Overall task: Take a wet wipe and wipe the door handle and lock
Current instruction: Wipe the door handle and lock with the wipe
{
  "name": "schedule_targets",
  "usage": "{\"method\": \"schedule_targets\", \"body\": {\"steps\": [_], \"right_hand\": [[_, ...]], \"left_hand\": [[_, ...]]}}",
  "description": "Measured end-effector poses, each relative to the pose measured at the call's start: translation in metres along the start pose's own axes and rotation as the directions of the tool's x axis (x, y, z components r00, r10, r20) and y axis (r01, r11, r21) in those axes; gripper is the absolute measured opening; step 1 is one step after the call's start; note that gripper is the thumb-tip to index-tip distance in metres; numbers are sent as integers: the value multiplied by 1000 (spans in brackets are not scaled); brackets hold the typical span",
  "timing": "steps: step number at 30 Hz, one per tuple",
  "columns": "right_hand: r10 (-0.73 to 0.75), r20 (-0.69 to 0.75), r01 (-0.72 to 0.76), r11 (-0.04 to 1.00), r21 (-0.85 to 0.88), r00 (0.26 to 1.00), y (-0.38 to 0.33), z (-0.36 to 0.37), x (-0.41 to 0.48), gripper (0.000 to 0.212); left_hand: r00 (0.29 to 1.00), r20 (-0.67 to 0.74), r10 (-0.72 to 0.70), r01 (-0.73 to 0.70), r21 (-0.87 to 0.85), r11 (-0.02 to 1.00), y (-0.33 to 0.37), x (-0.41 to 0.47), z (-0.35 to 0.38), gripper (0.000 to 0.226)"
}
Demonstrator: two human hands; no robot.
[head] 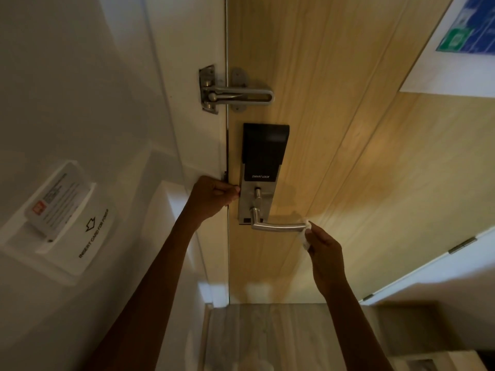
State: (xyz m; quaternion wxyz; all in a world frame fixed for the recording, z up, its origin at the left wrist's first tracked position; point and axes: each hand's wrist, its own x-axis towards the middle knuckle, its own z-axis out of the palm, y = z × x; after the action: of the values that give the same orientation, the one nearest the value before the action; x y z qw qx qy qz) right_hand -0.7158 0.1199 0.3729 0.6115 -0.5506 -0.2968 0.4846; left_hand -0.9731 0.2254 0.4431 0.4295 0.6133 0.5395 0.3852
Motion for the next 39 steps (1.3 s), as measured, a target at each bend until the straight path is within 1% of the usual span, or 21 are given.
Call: {"method": "schedule_targets", "body": {"steps": [1,5,8,10,12,13,16,20,22,24,26,29,31,32,34,37,39], "right_hand": [[-39,-7,39,996,-74,999,-2,0,-2,29],[-163,-95,132,952,-275,982,-17,0,-9,24],[-311,-37,259,845,-468,950,-35,9,-3,20],[-343,31,288,732,-618,939,-45,25,6,16],[-281,84,250,634,-732,956,-46,45,14,11],[-239,80,211,595,-776,968,-43,55,17,10],[-169,-3,79,476,-876,986,-32,75,27,15],[-134,-139,-73,408,-910,981,-27,93,34,17],[-110,-182,-122,412,-903,977,-29,100,33,24],[-88,-196,-143,419,-897,977,-30,107,31,31],[-73,-234,-178,445,-877,969,-30,111,30,32],[-67,-276,-201,528,-825,959,-30,114,29,26],[-48,-260,-181,599,-780,964,-29,115,31,30],[-28,-257,-185,620,-762,966,-28,115,33,35],[46,-278,-242,637,-732,960,-28,114,38,44],[184,-276,-329,623,-710,943,-35,113,44,54],[227,-233,-324,614,-720,946,-38,112,46,61]], "left_hand": [[1000,1,7,-7,0,1000,1,-1,0,18],[1000,5,10,-10,-10,1000,0,-1,0,19],[1000,3,2,-2,-52,999,1,-1,0,20],[1000,-4,0,-1,-73,997,3,-3,1,20],[1000,-21,-14,12,-98,995,2,-5,3,18],[999,-27,-23,20,-114,993,1,-6,4,16],[998,-30,-47,42,-135,990,-1,-6,5,10],[998,-36,-55,49,-146,988,-1,-7,6,4],[998,-44,-46,40,-128,991,-1,-8,6,8],[998,-49,-37,32,-100,994,-2,-7,7,16],[998,-47,-35,31,-92,995,-1,-7,7,20],[998,-48,-43,38,-109,993,-3,-6,7,20],[998,-44,-45,39,-117,992,-3,-6,6,19],[998,-43,-46,41,-115,992,-2,-6,7,19],[998,-47,-49,44,-103,994,-2,-6,7,18],[997,-55,-63,57,-97,994,-3,-5,6,17],[996,-53,-66,61,-98,993,-4,-4,6,16]]}}
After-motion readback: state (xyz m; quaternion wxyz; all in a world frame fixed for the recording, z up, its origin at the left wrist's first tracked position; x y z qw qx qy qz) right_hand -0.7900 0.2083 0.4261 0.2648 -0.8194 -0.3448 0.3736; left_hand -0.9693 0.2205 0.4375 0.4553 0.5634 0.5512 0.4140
